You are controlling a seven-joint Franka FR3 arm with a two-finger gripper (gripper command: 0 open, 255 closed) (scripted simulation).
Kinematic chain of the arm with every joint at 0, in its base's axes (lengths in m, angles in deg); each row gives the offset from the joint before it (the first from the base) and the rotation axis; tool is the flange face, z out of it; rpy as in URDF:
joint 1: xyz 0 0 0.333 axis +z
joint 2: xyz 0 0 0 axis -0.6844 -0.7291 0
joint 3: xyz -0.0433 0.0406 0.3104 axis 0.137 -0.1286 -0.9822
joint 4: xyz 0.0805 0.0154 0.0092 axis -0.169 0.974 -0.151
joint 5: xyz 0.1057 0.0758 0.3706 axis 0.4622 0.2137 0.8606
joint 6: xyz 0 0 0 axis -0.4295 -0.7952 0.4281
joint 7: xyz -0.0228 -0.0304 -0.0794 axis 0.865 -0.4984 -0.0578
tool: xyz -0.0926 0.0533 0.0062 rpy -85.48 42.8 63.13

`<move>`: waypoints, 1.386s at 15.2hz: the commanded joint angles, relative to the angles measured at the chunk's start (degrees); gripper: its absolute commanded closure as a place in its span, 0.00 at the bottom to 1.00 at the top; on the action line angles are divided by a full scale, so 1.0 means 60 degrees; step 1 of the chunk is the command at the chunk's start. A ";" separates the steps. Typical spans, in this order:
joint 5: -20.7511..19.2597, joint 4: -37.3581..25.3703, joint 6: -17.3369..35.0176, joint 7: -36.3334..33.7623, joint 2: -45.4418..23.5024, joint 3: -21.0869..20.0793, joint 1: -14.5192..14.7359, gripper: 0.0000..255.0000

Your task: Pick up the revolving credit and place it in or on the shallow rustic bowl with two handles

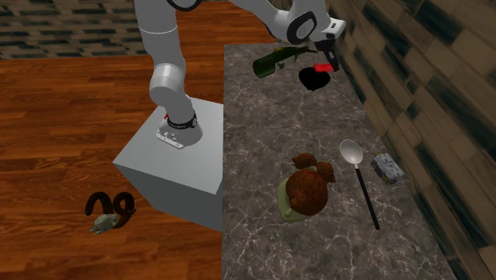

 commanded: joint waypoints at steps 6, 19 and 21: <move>-0.0126 0.0065 0.0133 -0.0116 -0.0069 0.0033 0.0020 1.00; 0.0732 0.0586 -0.0571 0.0516 0.1209 -0.0152 -0.0020 0.00; 0.0732 0.0586 -0.0571 0.0516 0.1209 -0.0148 -0.0016 0.00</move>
